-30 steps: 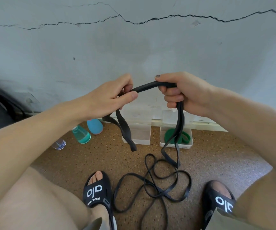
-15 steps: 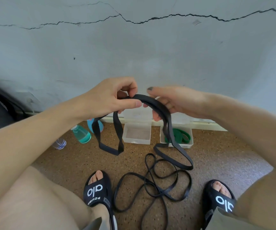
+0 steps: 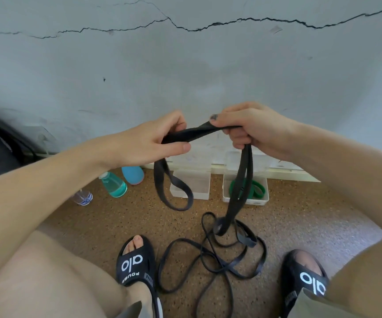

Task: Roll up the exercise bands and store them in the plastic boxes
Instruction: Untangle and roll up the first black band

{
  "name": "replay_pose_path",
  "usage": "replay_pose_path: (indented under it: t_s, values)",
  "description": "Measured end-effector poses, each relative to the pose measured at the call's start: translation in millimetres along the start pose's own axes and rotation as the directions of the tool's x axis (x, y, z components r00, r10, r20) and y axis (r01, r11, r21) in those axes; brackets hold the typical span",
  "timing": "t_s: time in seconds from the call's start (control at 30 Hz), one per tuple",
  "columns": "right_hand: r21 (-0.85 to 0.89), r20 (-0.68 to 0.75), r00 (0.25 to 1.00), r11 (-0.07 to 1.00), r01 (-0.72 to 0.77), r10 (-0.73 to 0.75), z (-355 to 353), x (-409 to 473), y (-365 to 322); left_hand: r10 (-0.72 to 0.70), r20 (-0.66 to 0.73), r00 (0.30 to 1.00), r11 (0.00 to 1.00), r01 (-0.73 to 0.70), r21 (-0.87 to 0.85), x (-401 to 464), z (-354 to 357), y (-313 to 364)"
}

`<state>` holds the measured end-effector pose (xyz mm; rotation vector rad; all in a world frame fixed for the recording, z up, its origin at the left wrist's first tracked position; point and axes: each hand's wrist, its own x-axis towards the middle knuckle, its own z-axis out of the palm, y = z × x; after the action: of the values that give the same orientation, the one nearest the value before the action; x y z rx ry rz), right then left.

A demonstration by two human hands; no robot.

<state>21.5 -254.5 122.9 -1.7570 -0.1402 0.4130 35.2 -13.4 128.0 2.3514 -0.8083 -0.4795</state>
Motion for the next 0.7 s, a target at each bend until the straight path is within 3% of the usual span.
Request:
replay_pose_path:
  t_s: [0.13, 0.3, 0.6, 0.7]
  values:
    - [0.041, -0.042, 0.998, 0.998, -0.037, 0.039, -4.9, 1.2, 0.6, 0.014, 0.012, 1.000, 0.997, -0.015, 0.071, 0.3, 2.9, -2.7]
    - [0.052, -0.055, 0.996, 0.996, -0.071, 0.074, -10.8, -1.1, 1.8, -0.004, -0.004, 1.000, 0.999, 0.004, -0.045, -3.0, -0.2, 1.4]
    - [0.141, -0.012, 0.996, 0.986, -0.089, 0.092, -8.8, -1.9, 3.3, 0.083, -0.046, 0.996, 0.927, -0.060, 0.369, 1.5, -2.9, -2.9]
    - [0.165, 0.012, 0.995, 0.982, -0.097, 0.096, -7.4, -3.3, 2.5, 0.106, -0.066, 0.992, 0.929, -0.075, 0.363, 2.0, -3.0, -0.7]
